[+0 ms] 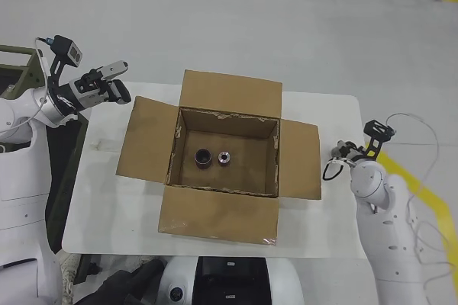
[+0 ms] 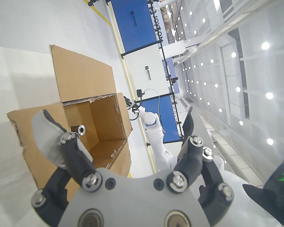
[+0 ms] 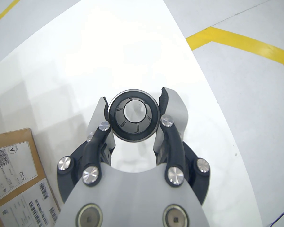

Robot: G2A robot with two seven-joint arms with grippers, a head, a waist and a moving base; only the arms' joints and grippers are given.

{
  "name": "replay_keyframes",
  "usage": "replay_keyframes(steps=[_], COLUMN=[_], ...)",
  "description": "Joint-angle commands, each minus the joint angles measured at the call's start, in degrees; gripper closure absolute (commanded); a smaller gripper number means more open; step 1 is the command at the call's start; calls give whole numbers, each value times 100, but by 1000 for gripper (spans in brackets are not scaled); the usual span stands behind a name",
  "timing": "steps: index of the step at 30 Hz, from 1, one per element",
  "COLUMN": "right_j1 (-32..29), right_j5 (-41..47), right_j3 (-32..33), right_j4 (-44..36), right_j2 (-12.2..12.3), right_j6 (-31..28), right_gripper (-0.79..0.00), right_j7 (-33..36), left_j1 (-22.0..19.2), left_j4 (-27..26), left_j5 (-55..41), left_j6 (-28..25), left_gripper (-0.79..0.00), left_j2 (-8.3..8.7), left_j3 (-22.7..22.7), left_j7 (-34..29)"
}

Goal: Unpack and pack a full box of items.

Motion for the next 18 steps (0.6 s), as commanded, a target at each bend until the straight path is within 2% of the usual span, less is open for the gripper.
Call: replay_keyframes(steps=[1, 8, 9, 13, 14, 15, 16, 17, 18], right_j1=[29, 114, 120, 159, 172, 187, 198, 202, 203], right_j5=[6, -44, -55, -211, -252, -306, -347, -365, -366], right_j3=[-4, -92, -113, -268, -310, -352, -396, -419, -428], right_j4=[80, 288, 299, 348, 363, 381, 385, 386, 391], right_j2=[-4, -16, -19, -32, -35, -38, -40, -42, -44], right_j6=[56, 152, 169, 217, 232, 242, 218, 201, 212], right_gripper=[0, 0, -77, -160, -203, -289, -600, -785, -785], right_j7=[-32, -149, -162, -180, -173, -161, -154, -158, -156], left_j1=[0, 0, 0, 0, 0, 0, 0, 0, 0], left_j4=[0, 0, 0, 0, 0, 0, 0, 0, 0], left_j5=[0, 0, 0, 0, 0, 0, 0, 0, 0], left_j6=[0, 0, 0, 0, 0, 0, 0, 0, 0], left_gripper=[-785, -785, -785, -785, -785, -785, -785, -785, -785], left_j2=[0, 0, 0, 0, 0, 0, 0, 0, 0], left_j3=[0, 0, 0, 0, 0, 0, 0, 0, 0], left_j7=[0, 0, 0, 0, 0, 0, 0, 0, 0])
